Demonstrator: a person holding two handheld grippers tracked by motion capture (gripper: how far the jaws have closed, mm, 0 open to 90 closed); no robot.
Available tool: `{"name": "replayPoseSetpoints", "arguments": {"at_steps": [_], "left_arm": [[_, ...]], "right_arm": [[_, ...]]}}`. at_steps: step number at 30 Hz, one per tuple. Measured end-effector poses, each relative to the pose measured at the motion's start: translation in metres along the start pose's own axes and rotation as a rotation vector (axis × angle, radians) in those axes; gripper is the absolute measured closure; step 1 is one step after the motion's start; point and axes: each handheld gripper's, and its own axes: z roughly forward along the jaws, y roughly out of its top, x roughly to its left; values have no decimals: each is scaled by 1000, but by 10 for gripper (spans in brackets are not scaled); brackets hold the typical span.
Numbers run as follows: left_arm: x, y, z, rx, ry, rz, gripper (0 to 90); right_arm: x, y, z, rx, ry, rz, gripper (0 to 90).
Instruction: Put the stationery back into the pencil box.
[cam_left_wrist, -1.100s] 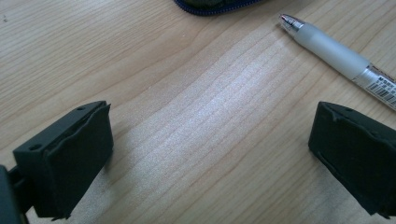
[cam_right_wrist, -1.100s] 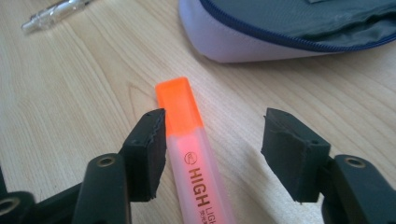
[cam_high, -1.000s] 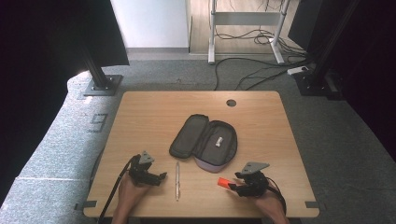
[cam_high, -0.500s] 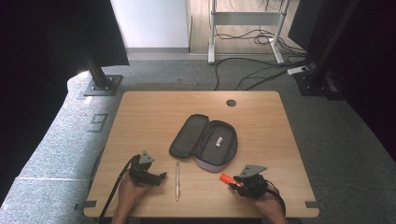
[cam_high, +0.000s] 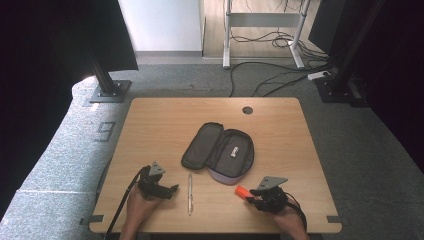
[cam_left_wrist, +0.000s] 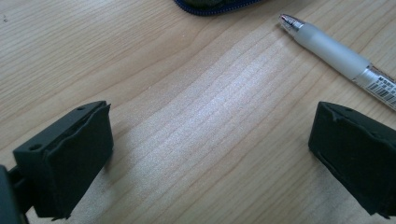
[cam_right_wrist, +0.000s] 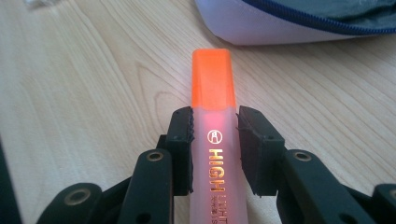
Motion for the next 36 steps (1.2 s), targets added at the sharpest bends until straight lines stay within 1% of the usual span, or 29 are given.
{"name": "replayPoseSetpoints", "arguments": {"at_steps": [5,13,20,27,36], "left_arm": [[0,0,0,0,0,0,0],[0,0,0,0,0,0,0],[0,0,0,0,0,0,0],[0,0,0,0,0,0,0],[0,0,0,1,0,0,0]], "right_arm": [[3,4,-5,-8,6,-12,657],[3,12,-14,-34,23,-1,657],[3,20,-22,-50,32,-5,657],[0,31,-27,-59,18,-9,657],[-10,45,-28,-64,-14,-7,657]]}}
